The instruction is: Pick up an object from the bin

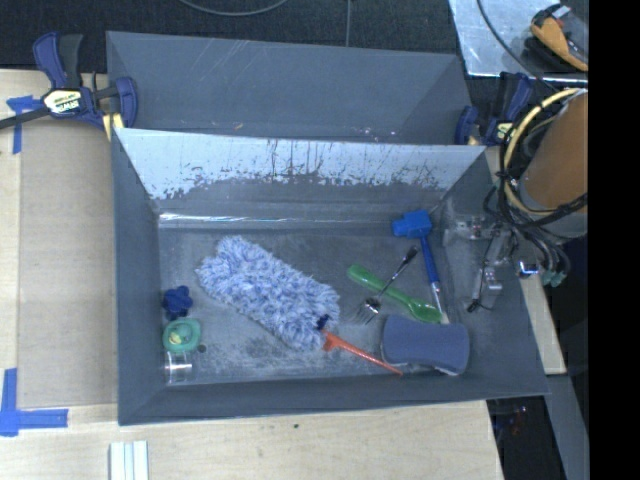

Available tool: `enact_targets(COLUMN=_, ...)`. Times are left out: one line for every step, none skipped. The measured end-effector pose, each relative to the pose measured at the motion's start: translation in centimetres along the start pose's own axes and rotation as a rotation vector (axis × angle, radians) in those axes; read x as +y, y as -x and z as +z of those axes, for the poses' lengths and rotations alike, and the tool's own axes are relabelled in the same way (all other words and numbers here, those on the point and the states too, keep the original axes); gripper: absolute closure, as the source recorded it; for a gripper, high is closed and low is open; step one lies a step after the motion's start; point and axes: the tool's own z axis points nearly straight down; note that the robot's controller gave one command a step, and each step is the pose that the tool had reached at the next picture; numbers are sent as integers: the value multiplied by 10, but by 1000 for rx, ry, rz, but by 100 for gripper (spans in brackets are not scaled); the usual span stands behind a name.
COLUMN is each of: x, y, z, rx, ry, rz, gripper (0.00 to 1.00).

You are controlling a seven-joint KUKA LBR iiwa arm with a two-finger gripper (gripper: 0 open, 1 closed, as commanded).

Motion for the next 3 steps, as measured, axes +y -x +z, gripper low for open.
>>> enact_targets(x=1, y=2, z=-5, rx=-8, ry=-2, rz=-5, gripper=0)
enact_targets(x=9, y=-37, z=80, rx=-17, ry=-2, rz=39, gripper=0)
enact_targets(x=17, y=-49, z=21, rx=-26, ry=-7, rz=37, gripper=0)
